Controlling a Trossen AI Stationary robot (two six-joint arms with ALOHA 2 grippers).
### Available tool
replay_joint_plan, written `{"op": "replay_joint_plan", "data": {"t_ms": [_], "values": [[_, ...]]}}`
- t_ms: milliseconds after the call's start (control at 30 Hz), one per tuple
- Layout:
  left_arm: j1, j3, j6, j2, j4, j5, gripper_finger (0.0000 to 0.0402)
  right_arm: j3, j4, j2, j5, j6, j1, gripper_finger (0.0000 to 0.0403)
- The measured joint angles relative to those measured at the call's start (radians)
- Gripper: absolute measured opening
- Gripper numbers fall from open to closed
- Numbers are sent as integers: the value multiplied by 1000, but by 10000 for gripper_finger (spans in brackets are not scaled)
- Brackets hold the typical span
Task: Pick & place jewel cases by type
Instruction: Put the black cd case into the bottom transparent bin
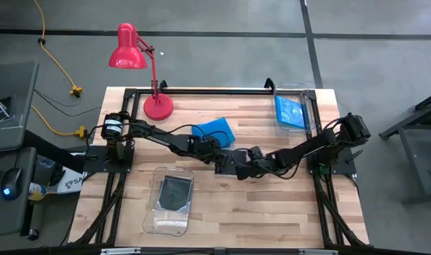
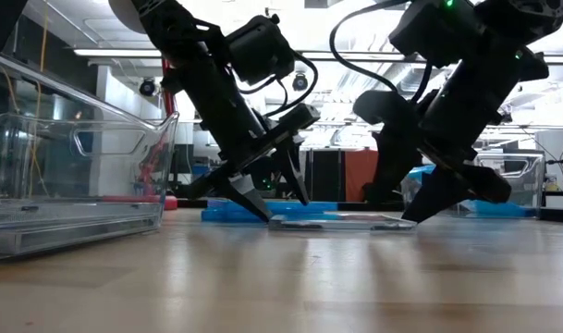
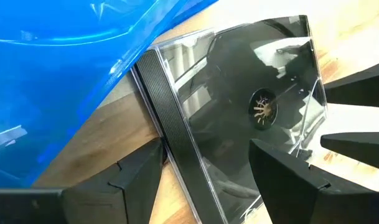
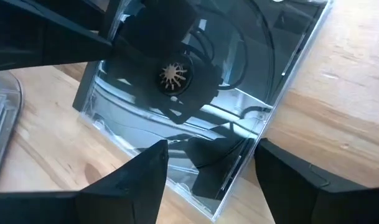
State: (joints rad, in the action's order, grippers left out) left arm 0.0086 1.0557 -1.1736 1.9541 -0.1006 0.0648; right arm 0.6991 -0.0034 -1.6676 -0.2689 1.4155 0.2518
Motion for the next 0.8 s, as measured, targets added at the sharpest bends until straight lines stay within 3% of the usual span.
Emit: {"op": "replay_joint_plan", "data": {"t_ms": [300,800], "values": [[0,0,0,0,0,-8,239,4,9,98,19,-22,22,222],[-20,0,0,0,1,-2,239,4,11,123,-24,-53,39,220]]}}
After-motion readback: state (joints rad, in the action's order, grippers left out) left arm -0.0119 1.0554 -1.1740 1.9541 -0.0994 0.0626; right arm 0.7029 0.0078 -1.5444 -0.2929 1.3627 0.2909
